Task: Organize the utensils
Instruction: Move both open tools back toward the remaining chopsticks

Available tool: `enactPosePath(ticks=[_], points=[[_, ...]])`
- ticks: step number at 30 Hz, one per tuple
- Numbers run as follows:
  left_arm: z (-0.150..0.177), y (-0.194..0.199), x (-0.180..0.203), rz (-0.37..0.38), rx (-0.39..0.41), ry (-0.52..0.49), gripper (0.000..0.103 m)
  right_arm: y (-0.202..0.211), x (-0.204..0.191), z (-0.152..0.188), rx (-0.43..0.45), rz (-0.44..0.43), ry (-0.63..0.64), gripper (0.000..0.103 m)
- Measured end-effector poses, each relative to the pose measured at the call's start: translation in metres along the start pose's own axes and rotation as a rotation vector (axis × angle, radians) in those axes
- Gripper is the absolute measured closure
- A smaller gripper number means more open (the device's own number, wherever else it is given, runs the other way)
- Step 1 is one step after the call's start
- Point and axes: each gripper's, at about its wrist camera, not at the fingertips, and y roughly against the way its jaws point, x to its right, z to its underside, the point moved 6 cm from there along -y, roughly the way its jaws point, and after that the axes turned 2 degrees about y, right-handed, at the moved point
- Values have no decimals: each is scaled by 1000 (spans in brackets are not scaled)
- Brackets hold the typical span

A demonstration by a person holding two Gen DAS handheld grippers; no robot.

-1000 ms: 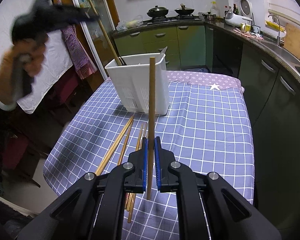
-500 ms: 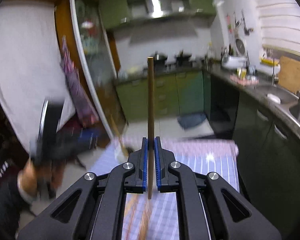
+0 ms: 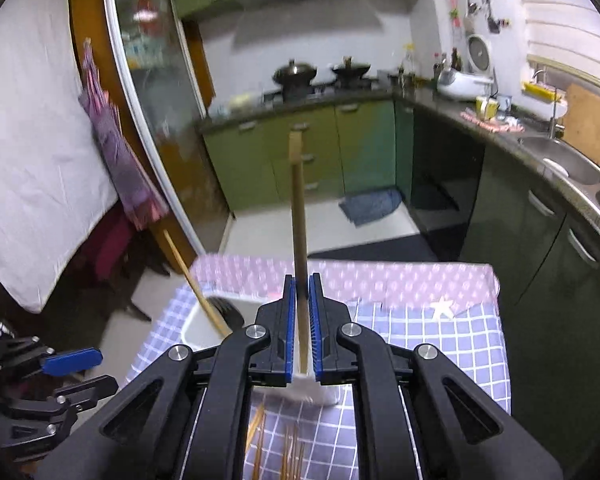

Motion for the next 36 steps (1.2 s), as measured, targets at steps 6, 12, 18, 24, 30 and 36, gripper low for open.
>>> enactPosePath(ticks=[6, 12, 18, 24, 30, 36], points=[[26, -26, 5, 16, -124, 21, 71, 43, 0, 1, 70, -12, 18, 91], [65, -70, 13, 16, -311, 39, 71, 70, 4, 66, -56, -15, 77, 81], [102, -111, 22, -4, -462, 50, 71, 30, 31, 155, -294, 58, 113, 81], [112, -133, 25, -40, -515, 54, 71, 5, 54, 194, -388, 46, 71, 81], [107, -147, 20, -74, -525, 48, 71, -2, 53, 203, -409, 23, 70, 78], [105, -161, 25, -91, -543, 31, 75, -2, 54, 206, -414, 13, 63, 76]])
